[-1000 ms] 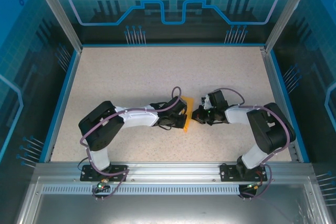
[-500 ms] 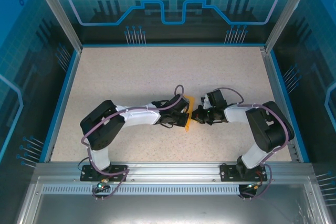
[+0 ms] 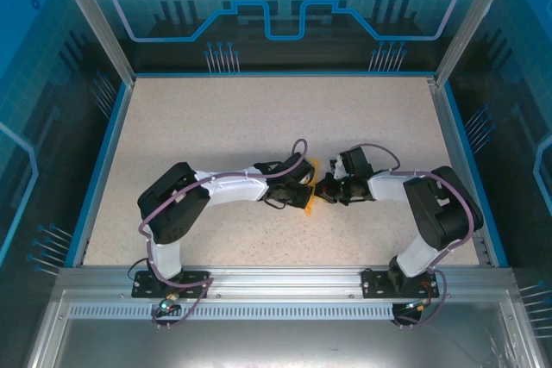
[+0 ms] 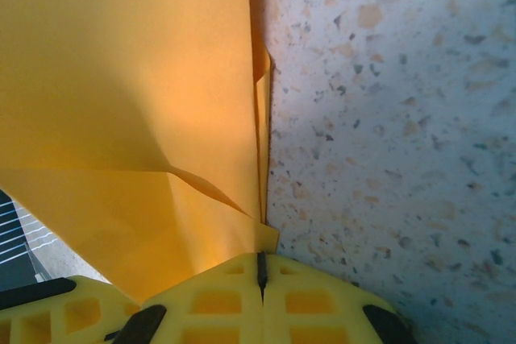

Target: Fold a paper plane with a square sheet of paper (pick it up from the middle)

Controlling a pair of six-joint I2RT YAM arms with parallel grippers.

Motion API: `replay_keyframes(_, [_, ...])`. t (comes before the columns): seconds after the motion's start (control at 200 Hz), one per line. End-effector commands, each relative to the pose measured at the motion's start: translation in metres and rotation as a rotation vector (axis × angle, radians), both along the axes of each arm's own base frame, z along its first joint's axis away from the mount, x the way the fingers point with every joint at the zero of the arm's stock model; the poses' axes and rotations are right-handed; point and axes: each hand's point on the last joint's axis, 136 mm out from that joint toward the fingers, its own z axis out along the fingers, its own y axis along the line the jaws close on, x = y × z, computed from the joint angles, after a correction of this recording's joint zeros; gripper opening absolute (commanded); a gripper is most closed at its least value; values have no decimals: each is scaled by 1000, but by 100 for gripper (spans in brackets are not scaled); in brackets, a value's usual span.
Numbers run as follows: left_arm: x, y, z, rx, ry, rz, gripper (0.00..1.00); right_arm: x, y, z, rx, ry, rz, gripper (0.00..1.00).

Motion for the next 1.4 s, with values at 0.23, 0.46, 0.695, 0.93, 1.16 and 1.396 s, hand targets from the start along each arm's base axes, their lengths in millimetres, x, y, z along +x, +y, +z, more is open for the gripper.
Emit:
replay_keyframes(0.23, [0,18,4,105,-27,1,7,-6,0,-2,-29,-2,23,2])
replay_keyframes(0.46, [4,11,4,119,-33,-25,6,-7,1,-4,-21,3,24,2])
replay_keyframes(0.695, [4,4,5,111,-48,-61,6,-4,5,3,12,-19,26,2])
replay_keyframes(0.93, [0,-6,1,115,-39,-112,6,-5,7,-2,24,-7,23,2])
replay_keyframes(1.16, [1,-9,0,119,-42,-124,7,-6,8,-5,28,0,23,2])
replay_keyframes(1.396, [4,-14,10,104,-55,-136,8,-4,8,-3,29,-8,26,2])
